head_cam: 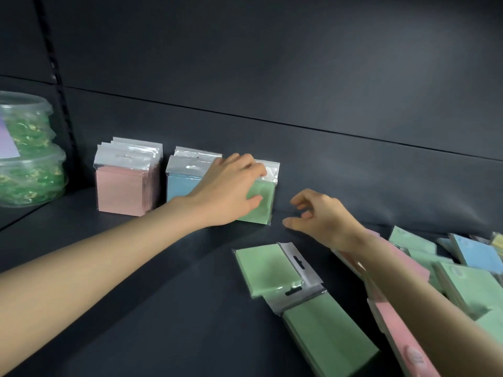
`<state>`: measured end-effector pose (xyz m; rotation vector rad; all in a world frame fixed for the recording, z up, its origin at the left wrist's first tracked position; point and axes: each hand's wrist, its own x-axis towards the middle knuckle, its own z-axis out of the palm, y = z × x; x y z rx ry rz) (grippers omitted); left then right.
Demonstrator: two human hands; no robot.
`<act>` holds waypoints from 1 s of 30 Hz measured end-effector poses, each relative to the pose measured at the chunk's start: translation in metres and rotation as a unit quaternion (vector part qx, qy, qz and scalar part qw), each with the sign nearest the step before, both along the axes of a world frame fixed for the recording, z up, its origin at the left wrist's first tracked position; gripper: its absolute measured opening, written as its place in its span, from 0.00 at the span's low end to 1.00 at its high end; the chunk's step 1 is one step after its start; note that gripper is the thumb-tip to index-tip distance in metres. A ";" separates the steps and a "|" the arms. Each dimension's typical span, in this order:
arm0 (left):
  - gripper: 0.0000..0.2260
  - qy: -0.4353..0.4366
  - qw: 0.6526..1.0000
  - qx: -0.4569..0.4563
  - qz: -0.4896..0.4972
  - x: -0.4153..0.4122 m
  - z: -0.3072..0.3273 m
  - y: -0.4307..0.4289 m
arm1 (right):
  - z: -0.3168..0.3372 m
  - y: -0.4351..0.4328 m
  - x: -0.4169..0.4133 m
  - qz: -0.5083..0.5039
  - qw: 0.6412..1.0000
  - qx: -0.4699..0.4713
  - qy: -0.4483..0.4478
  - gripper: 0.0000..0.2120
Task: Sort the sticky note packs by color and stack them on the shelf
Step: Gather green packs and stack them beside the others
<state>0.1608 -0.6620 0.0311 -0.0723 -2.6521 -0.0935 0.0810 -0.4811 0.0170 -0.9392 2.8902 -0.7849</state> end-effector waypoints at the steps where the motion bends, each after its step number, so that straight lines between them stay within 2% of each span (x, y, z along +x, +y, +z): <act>1: 0.19 -0.023 0.999 0.024 -0.006 0.007 -0.002 0.006 | 0.003 0.009 0.006 0.005 1.000 -0.007 -0.018 0.19; 3: 0.21 -0.088 0.994 0.059 -0.014 0.019 -0.009 0.018 | 0.007 0.028 0.016 0.023 0.997 -0.011 -0.071 0.17; 6: 0.28 -0.202 0.975 0.086 -0.020 0.032 -0.020 0.032 | 0.009 0.047 0.030 0.079 0.984 0.023 -0.157 0.21; 9: 0.35 -0.275 0.951 0.138 -0.012 0.037 -0.032 0.040 | 0.006 0.058 0.041 0.127 0.972 0.083 -0.177 0.24; 12: 0.34 -0.271 0.949 0.163 -0.006 0.040 -0.041 0.043 | 0.006 0.063 0.050 0.157 0.962 0.138 -0.177 0.27; 18: 0.47 -0.247 0.926 0.284 0.028 0.047 -0.047 0.040 | 0.003 0.064 0.057 0.160 0.955 0.215 -0.128 0.34; 22: 0.40 -0.209 0.921 0.325 0.049 0.051 -0.044 0.039 | 0.003 0.062 0.060 0.149 0.956 0.216 -0.132 0.38; 26: 0.21 -0.194 0.895 0.402 0.028 0.051 -0.040 0.036 | 0.000 0.059 0.061 0.122 0.959 0.202 -0.156 0.46; 30: 0.24 -0.164 0.882 0.439 0.049 0.049 -0.043 0.029 | -0.002 0.057 0.060 0.107 0.961 0.185 -0.178 0.49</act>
